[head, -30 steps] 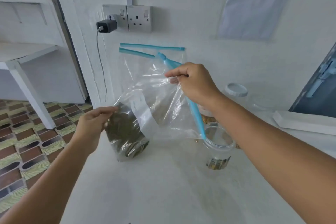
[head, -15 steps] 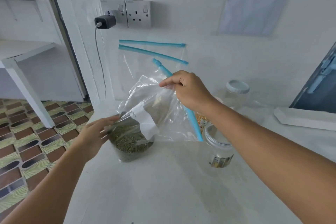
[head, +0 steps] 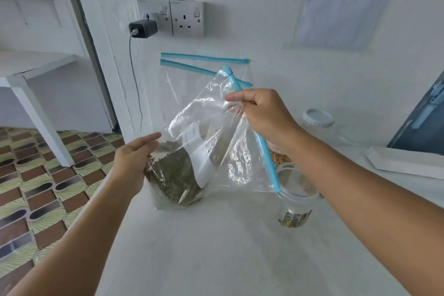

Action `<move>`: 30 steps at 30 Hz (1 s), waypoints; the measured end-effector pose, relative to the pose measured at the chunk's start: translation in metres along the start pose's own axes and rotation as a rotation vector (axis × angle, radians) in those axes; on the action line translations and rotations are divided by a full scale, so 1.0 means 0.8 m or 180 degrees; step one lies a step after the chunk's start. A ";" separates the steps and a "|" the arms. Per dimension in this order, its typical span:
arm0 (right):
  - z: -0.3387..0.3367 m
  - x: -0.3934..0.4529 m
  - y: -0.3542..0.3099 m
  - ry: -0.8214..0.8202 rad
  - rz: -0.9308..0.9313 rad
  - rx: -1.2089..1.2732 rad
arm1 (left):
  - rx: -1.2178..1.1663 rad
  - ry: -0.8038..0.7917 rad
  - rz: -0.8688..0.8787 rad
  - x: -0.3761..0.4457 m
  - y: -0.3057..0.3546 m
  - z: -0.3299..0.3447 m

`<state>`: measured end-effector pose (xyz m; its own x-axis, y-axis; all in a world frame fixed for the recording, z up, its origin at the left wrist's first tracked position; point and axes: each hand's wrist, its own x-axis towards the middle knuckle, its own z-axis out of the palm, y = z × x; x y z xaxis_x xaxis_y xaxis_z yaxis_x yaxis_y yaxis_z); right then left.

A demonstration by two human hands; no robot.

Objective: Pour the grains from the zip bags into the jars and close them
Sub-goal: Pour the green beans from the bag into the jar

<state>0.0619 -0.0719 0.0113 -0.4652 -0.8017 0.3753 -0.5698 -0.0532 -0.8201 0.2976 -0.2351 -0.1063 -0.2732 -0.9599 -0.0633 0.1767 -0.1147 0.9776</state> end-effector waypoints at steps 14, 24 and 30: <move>0.003 -0.010 0.016 -0.0202 0.0325 0.0103 | -0.0004 -0.0137 -0.0264 0.011 -0.010 -0.032; 0.001 -0.007 0.023 -0.0134 0.0403 0.0326 | -0.0430 0.0045 -0.0061 -0.008 -0.007 -0.020; 0.000 -0.008 0.013 -0.0289 0.0345 0.0272 | -0.0387 -0.0048 -0.0105 -0.006 0.000 -0.001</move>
<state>0.0588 -0.0668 0.0003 -0.4554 -0.8559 0.2452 -0.4582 -0.0109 -0.8888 0.2997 -0.2306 -0.1061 -0.2947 -0.9512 -0.0910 0.2806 -0.1772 0.9433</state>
